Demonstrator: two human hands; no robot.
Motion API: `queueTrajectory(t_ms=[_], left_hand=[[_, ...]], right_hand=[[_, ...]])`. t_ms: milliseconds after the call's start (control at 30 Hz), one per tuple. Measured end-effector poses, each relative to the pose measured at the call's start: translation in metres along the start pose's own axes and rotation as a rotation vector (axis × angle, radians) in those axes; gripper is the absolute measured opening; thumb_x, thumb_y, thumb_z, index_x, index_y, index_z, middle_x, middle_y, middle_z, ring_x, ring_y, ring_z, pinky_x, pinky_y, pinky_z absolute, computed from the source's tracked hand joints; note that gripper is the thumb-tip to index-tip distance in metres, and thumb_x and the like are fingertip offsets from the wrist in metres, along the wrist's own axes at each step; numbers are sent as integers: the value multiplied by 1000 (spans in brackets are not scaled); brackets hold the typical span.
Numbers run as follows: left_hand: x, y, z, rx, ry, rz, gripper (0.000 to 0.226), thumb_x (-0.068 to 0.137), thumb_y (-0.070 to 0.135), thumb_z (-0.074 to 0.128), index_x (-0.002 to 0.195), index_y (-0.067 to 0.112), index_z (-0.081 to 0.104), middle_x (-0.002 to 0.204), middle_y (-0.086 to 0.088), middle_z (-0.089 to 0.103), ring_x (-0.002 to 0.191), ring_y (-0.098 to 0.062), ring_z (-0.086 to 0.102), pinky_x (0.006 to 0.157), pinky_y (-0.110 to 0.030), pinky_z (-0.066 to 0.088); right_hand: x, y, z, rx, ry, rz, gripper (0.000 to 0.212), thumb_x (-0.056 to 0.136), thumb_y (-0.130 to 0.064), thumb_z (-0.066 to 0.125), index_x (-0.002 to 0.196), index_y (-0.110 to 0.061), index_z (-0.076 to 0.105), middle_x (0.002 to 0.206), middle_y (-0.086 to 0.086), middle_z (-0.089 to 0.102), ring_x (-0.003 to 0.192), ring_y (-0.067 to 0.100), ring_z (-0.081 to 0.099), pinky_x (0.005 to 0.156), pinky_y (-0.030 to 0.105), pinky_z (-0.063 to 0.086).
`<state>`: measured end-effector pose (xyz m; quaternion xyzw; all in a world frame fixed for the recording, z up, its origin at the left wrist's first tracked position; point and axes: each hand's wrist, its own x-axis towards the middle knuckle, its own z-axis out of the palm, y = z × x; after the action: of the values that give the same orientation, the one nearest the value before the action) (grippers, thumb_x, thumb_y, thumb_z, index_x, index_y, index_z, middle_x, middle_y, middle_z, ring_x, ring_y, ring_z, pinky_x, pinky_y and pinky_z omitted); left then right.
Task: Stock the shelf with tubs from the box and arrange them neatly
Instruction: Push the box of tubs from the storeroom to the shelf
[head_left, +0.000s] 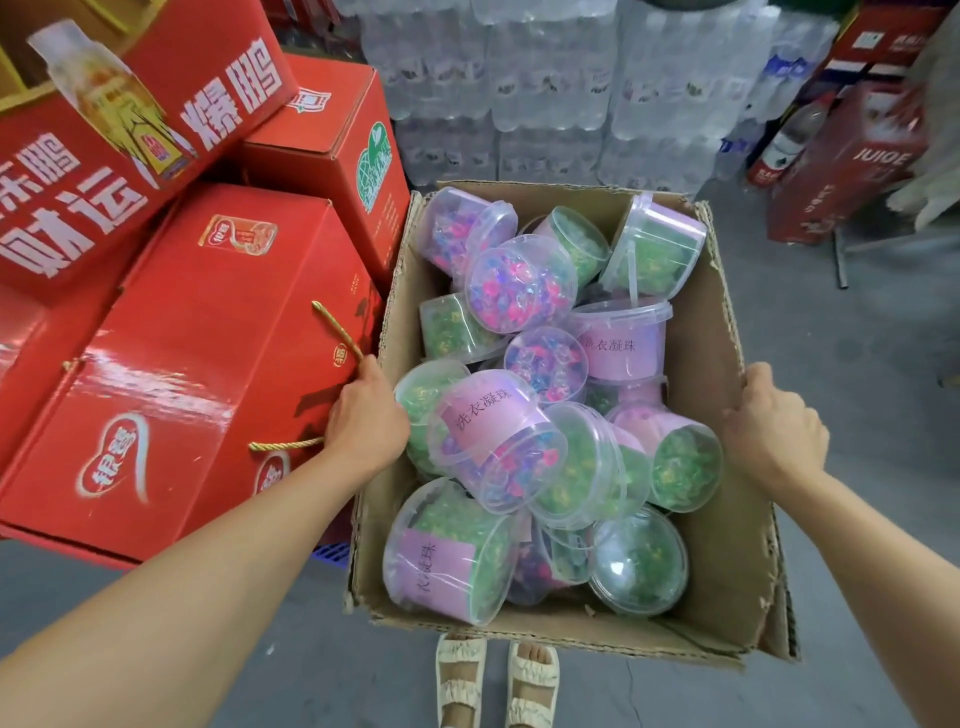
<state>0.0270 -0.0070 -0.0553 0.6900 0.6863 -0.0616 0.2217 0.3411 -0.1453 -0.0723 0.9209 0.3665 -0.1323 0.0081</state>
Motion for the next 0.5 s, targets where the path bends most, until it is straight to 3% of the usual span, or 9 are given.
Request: queueTrajectory(t_ms=[233,367,500], left_hand=[[30,-1,20,-63,81,-99,21,90,7,45,105,-2,56,113,-29,58,104,-46,54,81,-44,44],[36,-4,30,-75,170,-103,26,92,22,48,92,-1,62,101,-28,63,93,-45,58,77,-44,47],[34,-2,31,-48,196,-98,28,92,25,50,93,0,63,101,-28,62,92,-46,57,78,-45,47]], right_hand=[[19,6,-1,184,-96,38,17,86,-19,56,87,-7,43,79,16,51,74,36,50,64,38,42],[25,7,4,199,-123,71,27,87,-31,60,75,-9,51,82,17,57,82,37,55,66,35,42],[21,2,4,152,-90,86,29,89,-31,60,74,-8,52,91,24,60,92,42,56,71,38,43]])
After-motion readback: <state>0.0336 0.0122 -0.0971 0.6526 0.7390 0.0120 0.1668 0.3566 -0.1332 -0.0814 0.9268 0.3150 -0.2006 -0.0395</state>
